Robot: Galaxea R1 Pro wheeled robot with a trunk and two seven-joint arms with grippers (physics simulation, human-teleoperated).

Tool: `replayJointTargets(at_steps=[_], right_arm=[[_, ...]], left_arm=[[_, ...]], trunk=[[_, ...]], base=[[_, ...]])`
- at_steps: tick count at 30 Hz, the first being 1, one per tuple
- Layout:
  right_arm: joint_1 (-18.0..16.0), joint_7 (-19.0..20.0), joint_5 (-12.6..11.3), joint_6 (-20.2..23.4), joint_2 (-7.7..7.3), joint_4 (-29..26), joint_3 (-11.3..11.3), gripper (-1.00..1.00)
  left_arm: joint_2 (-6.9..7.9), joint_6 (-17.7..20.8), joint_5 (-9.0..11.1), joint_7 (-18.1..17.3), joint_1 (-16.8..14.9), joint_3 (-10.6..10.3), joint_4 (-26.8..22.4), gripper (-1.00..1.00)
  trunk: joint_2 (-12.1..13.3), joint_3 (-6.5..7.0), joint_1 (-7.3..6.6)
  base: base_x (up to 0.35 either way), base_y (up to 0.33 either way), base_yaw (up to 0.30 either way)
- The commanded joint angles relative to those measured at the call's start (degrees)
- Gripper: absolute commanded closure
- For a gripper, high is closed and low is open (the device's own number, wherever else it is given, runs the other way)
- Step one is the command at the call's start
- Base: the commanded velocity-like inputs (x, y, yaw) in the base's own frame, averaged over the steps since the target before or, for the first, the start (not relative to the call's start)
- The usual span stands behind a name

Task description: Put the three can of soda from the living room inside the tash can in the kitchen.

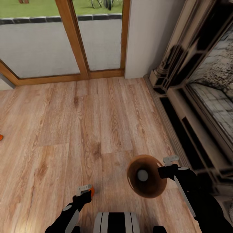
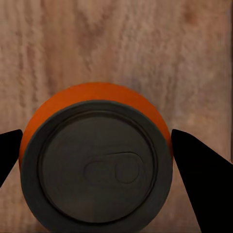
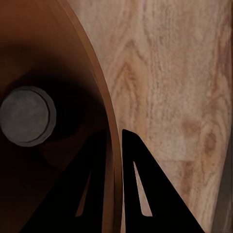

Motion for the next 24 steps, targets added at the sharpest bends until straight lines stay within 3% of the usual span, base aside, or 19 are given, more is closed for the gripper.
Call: replayJointTargets(at_steps=[1,24], right_arm=[[0.02,0.35,-0.79,0.01,0.01,0.0,0.01,1.0],[0.03,0.35,-0.79,-0.01,0.01,0.01,0.01,1.0]], left_arm=[[-0.01,0.0,-0.02,0.03,0.0,-0.01,0.0,1.0],[-0.04,-0.01,-0.02,-0.05,0.0,-0.12,-0.08,1.0]], trunk=[[0.42,0.19,-0.23],[9.64,4.32,-5.28]], base=[[0.0,0.0,0.0],[0.0,0.0,0.0]])
